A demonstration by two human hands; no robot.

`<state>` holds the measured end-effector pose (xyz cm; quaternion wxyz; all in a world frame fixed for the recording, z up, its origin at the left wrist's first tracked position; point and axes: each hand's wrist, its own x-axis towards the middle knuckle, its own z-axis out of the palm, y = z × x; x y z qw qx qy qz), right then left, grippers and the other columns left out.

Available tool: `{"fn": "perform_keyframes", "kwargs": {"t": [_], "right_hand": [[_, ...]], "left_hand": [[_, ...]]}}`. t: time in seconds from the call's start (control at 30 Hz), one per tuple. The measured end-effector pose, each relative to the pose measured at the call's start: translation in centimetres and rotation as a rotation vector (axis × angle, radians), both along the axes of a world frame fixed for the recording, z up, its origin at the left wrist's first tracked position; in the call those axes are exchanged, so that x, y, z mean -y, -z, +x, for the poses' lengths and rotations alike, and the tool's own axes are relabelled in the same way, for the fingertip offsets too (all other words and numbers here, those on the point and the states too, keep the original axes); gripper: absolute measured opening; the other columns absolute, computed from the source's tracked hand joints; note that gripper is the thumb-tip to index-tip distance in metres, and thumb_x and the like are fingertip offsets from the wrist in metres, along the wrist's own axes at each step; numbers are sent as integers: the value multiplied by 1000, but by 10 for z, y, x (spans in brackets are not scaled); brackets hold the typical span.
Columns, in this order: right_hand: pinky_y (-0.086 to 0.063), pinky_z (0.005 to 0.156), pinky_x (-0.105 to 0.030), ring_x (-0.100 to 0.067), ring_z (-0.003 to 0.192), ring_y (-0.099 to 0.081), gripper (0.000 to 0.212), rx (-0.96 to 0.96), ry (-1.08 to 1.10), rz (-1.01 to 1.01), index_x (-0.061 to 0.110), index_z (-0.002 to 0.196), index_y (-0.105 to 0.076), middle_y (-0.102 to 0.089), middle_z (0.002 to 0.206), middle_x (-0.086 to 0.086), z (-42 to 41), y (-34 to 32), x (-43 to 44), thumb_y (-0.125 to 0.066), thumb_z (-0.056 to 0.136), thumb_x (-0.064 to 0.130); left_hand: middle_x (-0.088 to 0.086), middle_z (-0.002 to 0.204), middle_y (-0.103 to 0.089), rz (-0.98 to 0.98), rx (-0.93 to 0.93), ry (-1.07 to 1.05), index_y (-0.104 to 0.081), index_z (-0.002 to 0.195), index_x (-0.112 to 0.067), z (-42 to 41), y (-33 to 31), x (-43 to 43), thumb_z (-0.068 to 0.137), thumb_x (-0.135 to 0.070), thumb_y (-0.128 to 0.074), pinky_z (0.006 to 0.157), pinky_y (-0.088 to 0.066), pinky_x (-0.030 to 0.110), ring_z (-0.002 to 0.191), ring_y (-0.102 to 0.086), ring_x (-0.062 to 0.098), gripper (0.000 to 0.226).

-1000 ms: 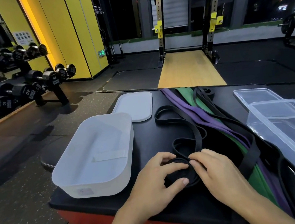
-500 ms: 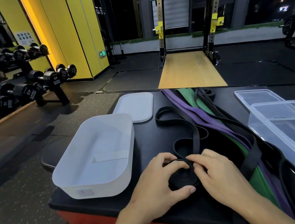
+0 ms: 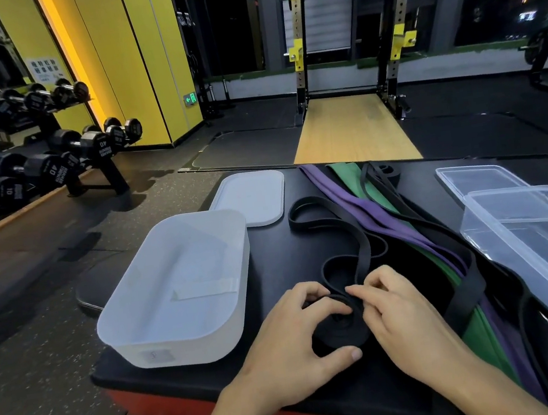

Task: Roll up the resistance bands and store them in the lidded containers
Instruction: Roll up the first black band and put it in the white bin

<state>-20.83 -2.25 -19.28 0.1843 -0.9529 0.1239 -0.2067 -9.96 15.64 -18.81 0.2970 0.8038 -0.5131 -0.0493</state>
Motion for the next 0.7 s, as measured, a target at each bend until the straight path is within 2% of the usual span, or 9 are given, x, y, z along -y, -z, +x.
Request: {"fn": "perform_keyframes", "kwargs": {"t": [0.2,0.3,0.37,0.47,0.53,0.6,0.7], "right_hand": [[-50,86,-24,-1,95,-60,30,25,33,135,29,123,-70,-63,96,21,-7,-12,-4,-63,97,17],[-42,82,-12,1,95,-55,39,-26,32,152,33,125,-66,-58,93,23,-10,-15,-8,-62,89,21],[-43,86,-16,1,99,-51,50,-93,8,149,34,133,-62,-52,97,25,-10,-18,-10,-52,84,32],[-44,97,-25,0,108,-46,65,-182,-12,121,38,145,-51,-44,106,27,-8,-17,-9,-32,83,43],[-43,100,-28,-4,111,-42,72,-231,-36,99,42,152,-39,-37,111,28,-9,-17,-8,-25,81,48],[-41,100,-29,-7,109,-37,76,-298,-65,57,45,157,-23,-29,113,27,-11,-18,-9,-31,82,52],[-39,101,-27,-10,107,-32,93,-361,-61,9,46,160,-8,-24,115,24,-12,-22,-13,-39,75,67]], "left_hand": [[-35,136,-34,0,-6,-6,-58,132,-49,1,0,-1,80,-68,-70,105,-31,10,134,-35,-9,57],[-35,136,-37,-17,-16,-17,-60,130,-51,1,1,1,77,-70,-74,110,-31,17,137,-34,-6,58],[-35,136,-42,-47,-13,-23,-63,127,-52,3,2,1,74,-71,-75,114,-30,20,139,-32,-2,58],[-37,136,-43,-60,-47,-33,-65,126,-53,3,3,0,73,-67,-78,111,-29,14,136,-34,-3,56],[-38,137,-43,-66,-64,-42,-66,125,-53,3,3,-1,73,-63,-80,110,-29,12,135,-36,-4,55],[-37,138,-46,-79,-81,-50,-66,123,-52,3,2,-2,72,-61,-80,109,-33,16,135,-38,-4,54],[-37,135,-51,-111,-123,-41,-62,127,-46,3,-3,-6,73,-49,-82,106,-39,19,132,-44,-3,57]]}}
